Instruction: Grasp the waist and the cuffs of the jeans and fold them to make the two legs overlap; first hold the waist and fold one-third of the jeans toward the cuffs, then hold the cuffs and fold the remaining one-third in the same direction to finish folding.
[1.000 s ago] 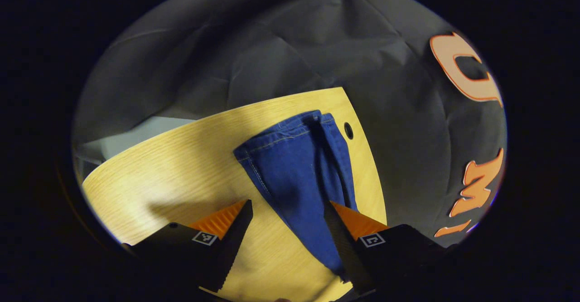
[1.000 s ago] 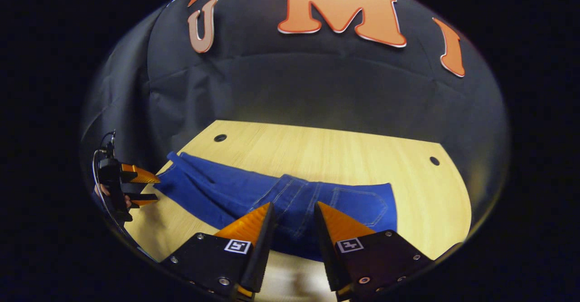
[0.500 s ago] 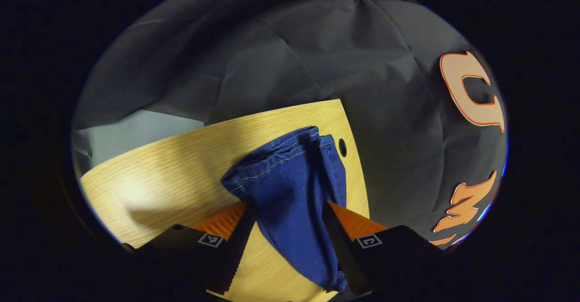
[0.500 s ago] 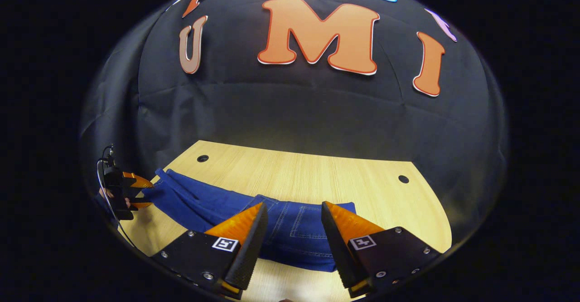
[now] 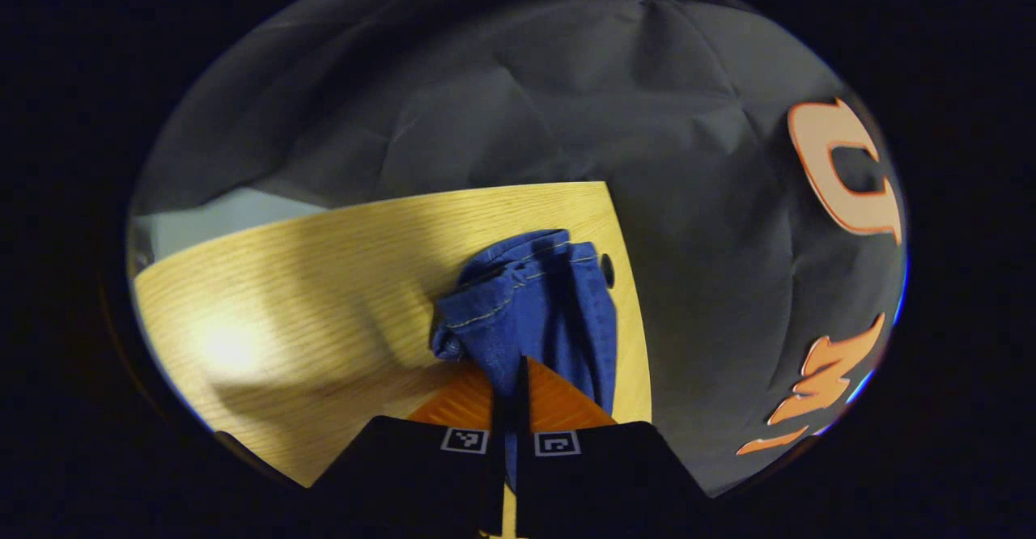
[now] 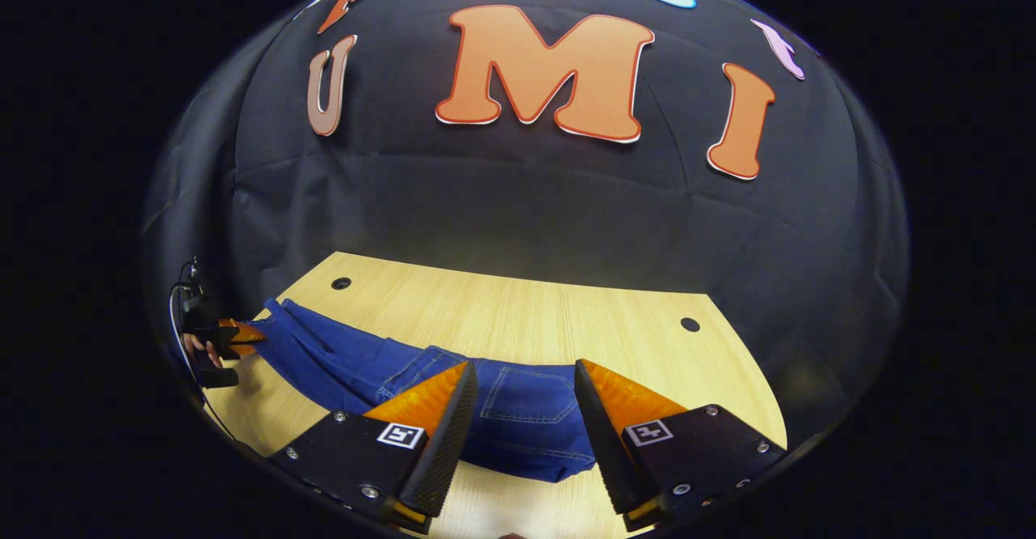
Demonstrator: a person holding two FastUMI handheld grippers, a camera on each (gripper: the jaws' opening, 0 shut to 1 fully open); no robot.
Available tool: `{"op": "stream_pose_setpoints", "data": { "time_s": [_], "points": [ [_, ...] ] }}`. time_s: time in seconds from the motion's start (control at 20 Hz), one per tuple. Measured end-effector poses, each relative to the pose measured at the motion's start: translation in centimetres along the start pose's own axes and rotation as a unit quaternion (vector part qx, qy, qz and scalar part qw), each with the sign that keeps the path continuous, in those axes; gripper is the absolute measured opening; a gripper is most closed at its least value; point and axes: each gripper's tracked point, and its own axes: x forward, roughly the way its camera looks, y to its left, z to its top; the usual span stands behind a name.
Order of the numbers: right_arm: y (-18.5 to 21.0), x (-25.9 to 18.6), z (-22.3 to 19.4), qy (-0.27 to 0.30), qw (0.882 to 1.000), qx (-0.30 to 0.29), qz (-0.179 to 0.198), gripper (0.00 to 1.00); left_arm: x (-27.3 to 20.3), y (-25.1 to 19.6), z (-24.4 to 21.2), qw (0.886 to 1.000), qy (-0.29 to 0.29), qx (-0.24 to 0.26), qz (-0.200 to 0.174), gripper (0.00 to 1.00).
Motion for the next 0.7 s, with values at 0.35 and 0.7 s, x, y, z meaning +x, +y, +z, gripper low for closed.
{"op": "stream_pose_setpoints", "data": {
  "time_s": [0.35, 0.7],
  "points": [
    [-0.7, 0.0, 0.8, -0.018, 1.0, 0.003, 0.007, 0.75, -3.5, -7.2, 0.1, 0.99, -0.052, 0.116, -0.052, 0.01],
    [-2.1, -0.1, 2.0, -0.036, 0.999, 0.006, 0.014, 0.76, -8.6, -16.0, -2.6, 0.974, -0.072, 0.185, -0.111, 0.01]
  ]
}}
